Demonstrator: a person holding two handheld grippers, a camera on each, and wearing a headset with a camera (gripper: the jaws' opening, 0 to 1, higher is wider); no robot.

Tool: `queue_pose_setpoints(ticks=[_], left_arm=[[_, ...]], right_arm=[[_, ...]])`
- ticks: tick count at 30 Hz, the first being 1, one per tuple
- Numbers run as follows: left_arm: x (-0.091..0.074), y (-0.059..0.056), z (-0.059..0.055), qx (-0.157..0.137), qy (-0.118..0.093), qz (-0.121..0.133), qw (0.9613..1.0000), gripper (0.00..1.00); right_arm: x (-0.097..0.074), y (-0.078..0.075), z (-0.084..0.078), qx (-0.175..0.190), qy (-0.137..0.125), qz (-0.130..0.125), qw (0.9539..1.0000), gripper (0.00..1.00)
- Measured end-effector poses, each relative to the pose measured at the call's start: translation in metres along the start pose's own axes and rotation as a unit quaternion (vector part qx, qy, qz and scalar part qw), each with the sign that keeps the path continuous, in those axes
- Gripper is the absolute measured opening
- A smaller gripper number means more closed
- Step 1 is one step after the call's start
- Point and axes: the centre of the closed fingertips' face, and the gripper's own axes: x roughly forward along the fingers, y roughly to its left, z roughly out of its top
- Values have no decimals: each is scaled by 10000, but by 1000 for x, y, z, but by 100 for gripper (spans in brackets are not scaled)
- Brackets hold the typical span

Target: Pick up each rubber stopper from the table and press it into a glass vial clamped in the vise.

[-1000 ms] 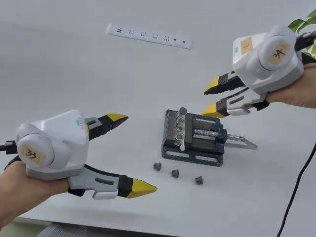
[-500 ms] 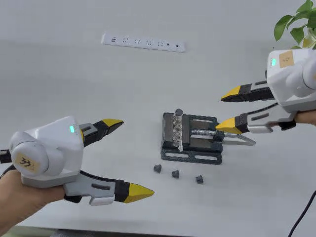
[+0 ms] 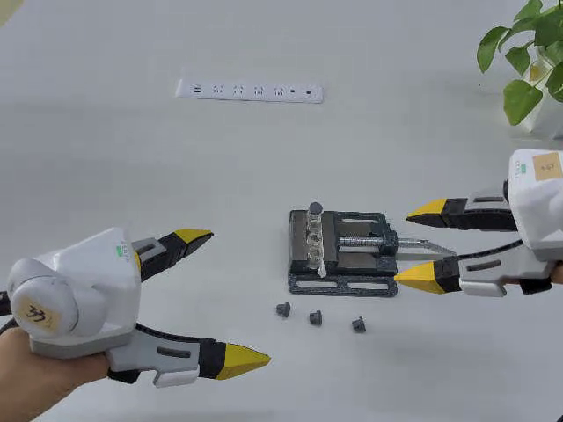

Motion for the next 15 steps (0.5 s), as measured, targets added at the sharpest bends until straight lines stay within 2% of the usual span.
queue_pose_setpoints(ticks=[8,15], left_arm=[[2,-2,0,11,55,-27,10000,96],[3,-3,-1,29,118,-47,9999,96]], right_arm=[[7,16,-16,314,-300,58,9990,44],[19,28,-35,529,-345,138,9979,42]])
